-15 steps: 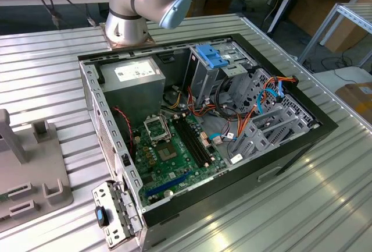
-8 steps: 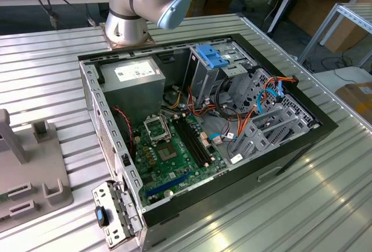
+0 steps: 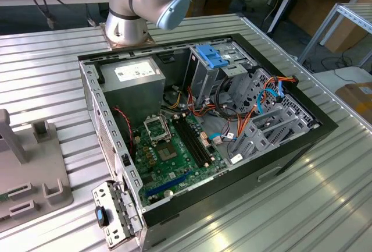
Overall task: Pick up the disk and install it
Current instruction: 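Reach for the disk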
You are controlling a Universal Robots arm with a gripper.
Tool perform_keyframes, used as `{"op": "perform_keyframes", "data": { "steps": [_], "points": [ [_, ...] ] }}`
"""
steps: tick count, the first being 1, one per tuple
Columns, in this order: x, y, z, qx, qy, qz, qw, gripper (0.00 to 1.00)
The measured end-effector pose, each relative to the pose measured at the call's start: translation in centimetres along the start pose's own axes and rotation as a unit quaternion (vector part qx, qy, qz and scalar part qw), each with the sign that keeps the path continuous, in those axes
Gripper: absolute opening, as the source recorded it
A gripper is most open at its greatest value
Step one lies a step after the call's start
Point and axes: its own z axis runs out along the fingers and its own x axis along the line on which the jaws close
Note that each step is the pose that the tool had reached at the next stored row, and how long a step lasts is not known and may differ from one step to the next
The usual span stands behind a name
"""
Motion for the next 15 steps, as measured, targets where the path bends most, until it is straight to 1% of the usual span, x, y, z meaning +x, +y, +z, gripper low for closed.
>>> {"op": "perform_keyframes", "data": {
  "steps": [1, 3, 5, 7, 8, 11, 14, 15],
  "points": [
    [0.13, 0.25, 0.07, 0.0000, 0.0000, 0.000, 1.0000, 0.11],
    [0.59, 0.99, 0.23, 0.0000, -0.0001, 0.000, 1.0000, 0.11],
    [1.04, 1.26, 0.35, 0.0004, 0.0000, 0.000, 1.0000, 0.11],
    [1.31, 1.37, 0.44, 0.0005, -0.0001, 0.000, 1.0000, 0.11],
    [1.41, 1.42, 0.60, 0.0006, -0.0002, 0.000, 1.0000, 0.11],
    [1.43, 1.42, 1.05, 0.0006, -0.0001, 0.000, 1.0000, 0.11],
    [1.43, 1.42, 1.14, 0.0006, -0.0001, 0.000, 1.0000, 0.11],
    [1.43, 1.41, 1.30, 0.0006, -0.0001, 0.000, 1.0000, 0.11]
  ]
}}
